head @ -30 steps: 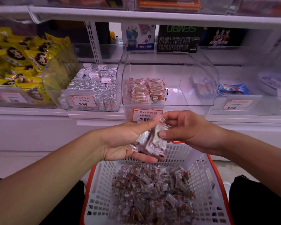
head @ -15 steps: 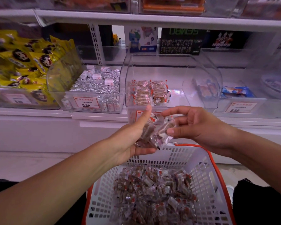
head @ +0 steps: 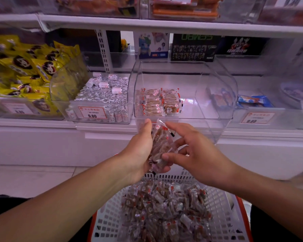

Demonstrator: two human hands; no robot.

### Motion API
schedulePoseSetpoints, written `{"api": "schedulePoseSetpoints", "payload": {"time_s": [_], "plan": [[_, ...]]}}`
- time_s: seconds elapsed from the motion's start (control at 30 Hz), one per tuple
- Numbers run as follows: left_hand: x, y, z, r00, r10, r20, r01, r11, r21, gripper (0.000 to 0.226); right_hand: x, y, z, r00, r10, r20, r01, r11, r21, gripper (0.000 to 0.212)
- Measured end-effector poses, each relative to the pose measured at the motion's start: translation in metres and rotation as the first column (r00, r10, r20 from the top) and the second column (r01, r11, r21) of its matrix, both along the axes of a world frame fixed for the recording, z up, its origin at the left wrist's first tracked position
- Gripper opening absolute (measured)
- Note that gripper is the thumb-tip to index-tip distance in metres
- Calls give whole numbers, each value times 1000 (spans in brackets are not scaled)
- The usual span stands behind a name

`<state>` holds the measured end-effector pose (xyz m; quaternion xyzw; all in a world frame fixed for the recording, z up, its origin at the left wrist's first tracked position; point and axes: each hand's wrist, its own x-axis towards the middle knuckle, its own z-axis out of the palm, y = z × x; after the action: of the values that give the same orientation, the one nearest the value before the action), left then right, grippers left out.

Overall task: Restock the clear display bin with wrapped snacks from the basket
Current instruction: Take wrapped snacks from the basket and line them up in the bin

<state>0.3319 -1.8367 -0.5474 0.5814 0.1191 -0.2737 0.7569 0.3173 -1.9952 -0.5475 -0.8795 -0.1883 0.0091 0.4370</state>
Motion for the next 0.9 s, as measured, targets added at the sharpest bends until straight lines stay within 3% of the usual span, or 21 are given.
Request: {"api": "schedulePoseSetpoints", "payload": {"time_s": [0.27, 0.43, 0.53, 0.6, 0.67, 0.73, 0.83, 0.9], "plan": [[0, -4, -7, 987, 148, 66, -156, 979, 134, 78, -17, 11, -2, 987, 12, 157, 3, 995, -97, 83], [3, -1, 1, 953, 298, 43, -301, 948, 102, 72, -23, 18, -5, 970, 21, 241, 19, 986, -163, 73], [4, 2, 6, 940, 342, -12, -341, 940, 25, 60, -18, 19, -5, 964, -27, 263, 46, 997, -66, 53], [3, 2, 8, 943, 334, -8, -334, 940, -69, 54, -11, 16, -1, 981, -69, 183, 57, 996, 69, 41], [0, 1, 8, 955, 286, 75, -274, 951, -142, 46, -5, 13, 4, 993, -80, 82, 63, 980, 188, 35], [-2, -2, 4, 946, 260, 196, -240, 964, -117, 40, -1, 10, 7, 995, -77, 57, 61, 969, 239, 38], [-3, -8, -3, 884, 292, 364, -321, 947, 20, 31, 0, 6, 11, 984, -92, 156, 80, 994, 79, 53], [-4, -10, -6, 839, 294, 458, -360, 931, 60, 25, 2, 6, 17, 951, -89, 296, 115, 991, -73, 46]]}}
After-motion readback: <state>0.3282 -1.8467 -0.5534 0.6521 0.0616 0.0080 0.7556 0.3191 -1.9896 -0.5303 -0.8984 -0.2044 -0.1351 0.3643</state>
